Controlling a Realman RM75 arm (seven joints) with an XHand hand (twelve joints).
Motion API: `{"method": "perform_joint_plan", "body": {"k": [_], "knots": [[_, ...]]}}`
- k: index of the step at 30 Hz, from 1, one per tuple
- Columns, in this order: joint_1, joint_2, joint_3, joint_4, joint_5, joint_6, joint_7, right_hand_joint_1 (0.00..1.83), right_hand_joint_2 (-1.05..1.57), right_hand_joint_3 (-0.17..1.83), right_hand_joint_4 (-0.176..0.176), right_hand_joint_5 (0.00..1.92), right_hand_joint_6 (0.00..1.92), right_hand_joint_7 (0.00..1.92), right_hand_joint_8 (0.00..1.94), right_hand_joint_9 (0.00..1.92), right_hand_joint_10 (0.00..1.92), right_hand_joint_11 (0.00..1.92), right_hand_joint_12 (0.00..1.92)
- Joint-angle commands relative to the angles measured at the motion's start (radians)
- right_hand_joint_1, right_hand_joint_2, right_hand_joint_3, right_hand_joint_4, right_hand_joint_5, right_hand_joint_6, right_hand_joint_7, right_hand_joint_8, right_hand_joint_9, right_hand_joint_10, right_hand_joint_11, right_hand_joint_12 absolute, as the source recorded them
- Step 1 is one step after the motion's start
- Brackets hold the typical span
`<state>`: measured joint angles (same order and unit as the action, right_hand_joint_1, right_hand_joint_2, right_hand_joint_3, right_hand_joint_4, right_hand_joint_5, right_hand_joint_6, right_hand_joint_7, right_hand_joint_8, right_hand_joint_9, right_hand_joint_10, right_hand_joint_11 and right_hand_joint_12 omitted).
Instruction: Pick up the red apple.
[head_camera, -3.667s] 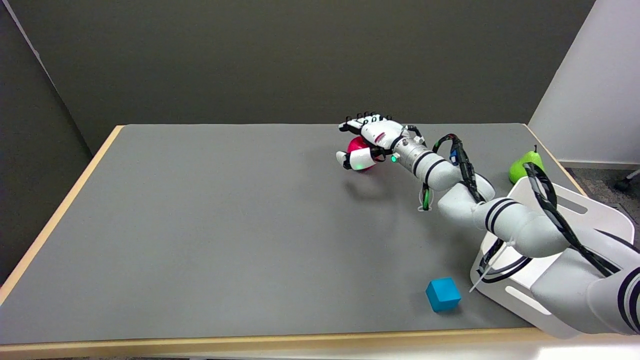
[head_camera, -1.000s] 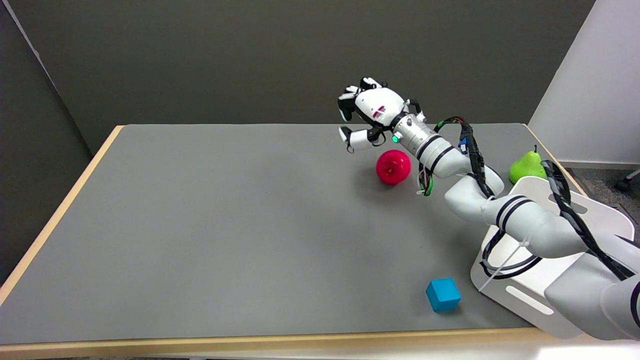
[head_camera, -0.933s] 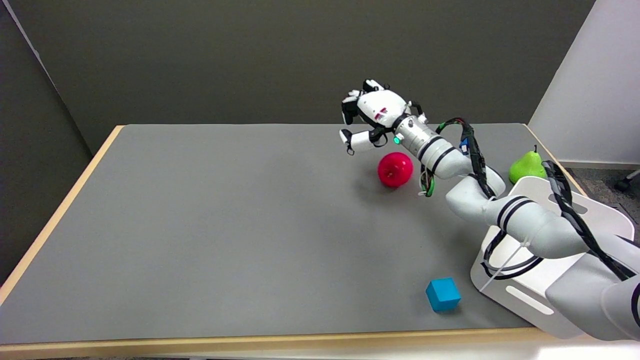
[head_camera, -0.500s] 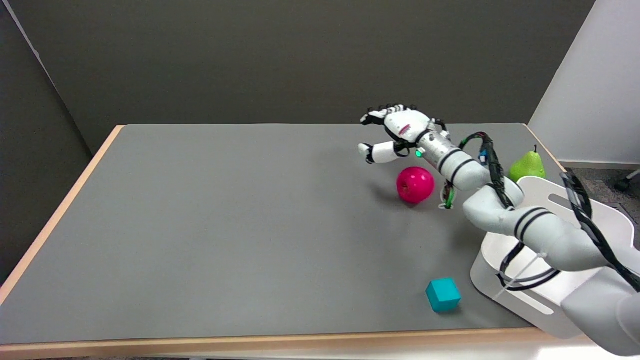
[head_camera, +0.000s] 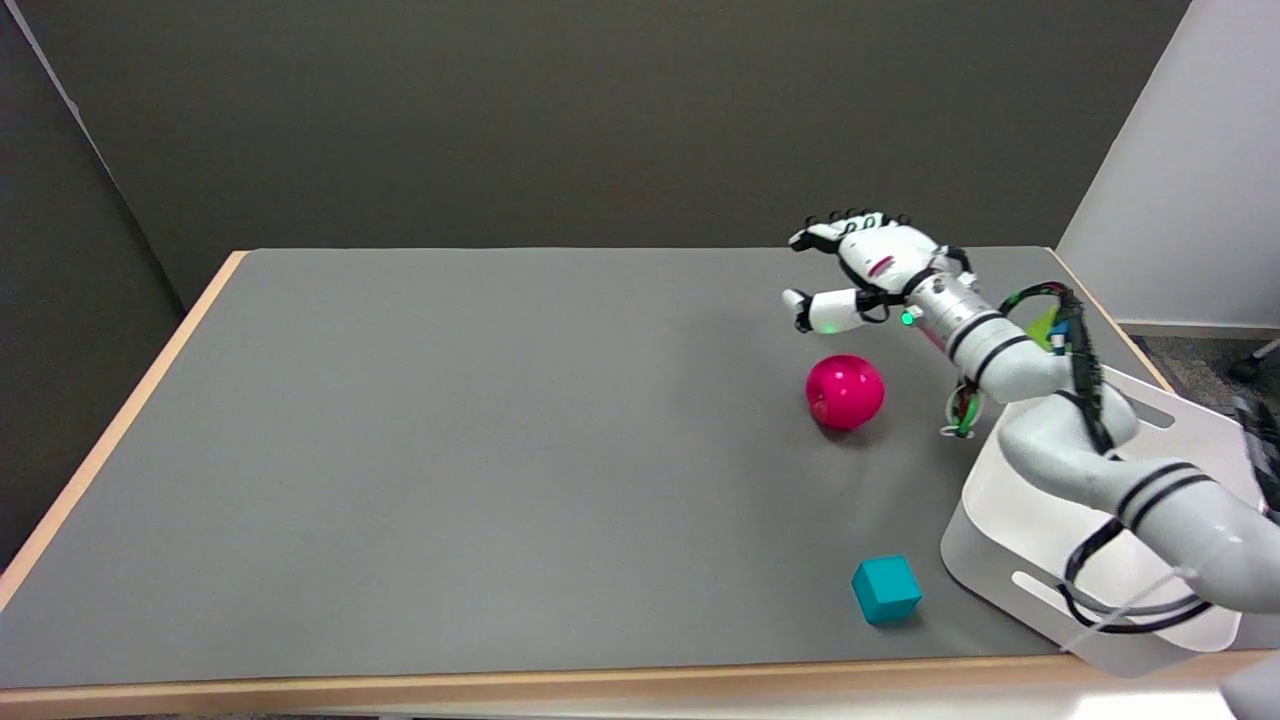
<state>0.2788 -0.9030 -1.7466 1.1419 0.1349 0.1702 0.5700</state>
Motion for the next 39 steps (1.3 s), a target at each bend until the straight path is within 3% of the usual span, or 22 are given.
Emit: {"method": "perform_joint_plan", "body": {"k": [1,9,11,17,22,26,30,39], "knots": [[-0.262,0.154,0.222,0.447,0.001,-0.216,-0.059,0.18,0.64,1.0,0.092,0.26,0.53,0.29,0.34,0.2,0.64,0.16,1.18],[-0.4,0.172,0.282,0.6,0.03,-0.257,-0.052,0.18,0.65,0.97,0.091,0.26,0.53,0.3,0.34,0.21,0.64,0.16,1.2],[-0.456,0.176,0.316,0.645,0.086,-0.263,-0.052,0.2,0.7,0.87,0.09,0.27,0.51,0.3,0.33,0.21,0.64,0.15,1.23],[-0.562,0.188,0.377,0.665,0.353,-0.218,-0.09,0.19,0.7,0.87,0.088,0.28,0.54,0.33,0.34,0.23,0.66,0.16,1.25],[-0.654,0.163,0.403,0.66,0.44,-0.169,-0.287,0.21,0.71,0.87,0.072,0.32,0.6,0.37,0.37,0.25,0.68,0.17,1.25],[-0.716,0.134,0.427,0.658,0.457,-0.087,-0.355,0.22,0.71,0.87,0.07,0.32,0.61,0.36,0.37,0.25,0.68,0.14,1.21],[-0.779,0.121,0.477,0.661,0.457,-0.034,-0.407,0.21,0.66,1.02,0.07,0.29,0.59,0.28,0.36,0.2,0.61,0.09,1.06],[-0.834,0.091,0.598,0.663,0.457,0.024,-0.466,0.28,0.66,0.95,0.095,0.28,0.56,0.26,0.33,0.19,0.57,0.04,1.08]]}}
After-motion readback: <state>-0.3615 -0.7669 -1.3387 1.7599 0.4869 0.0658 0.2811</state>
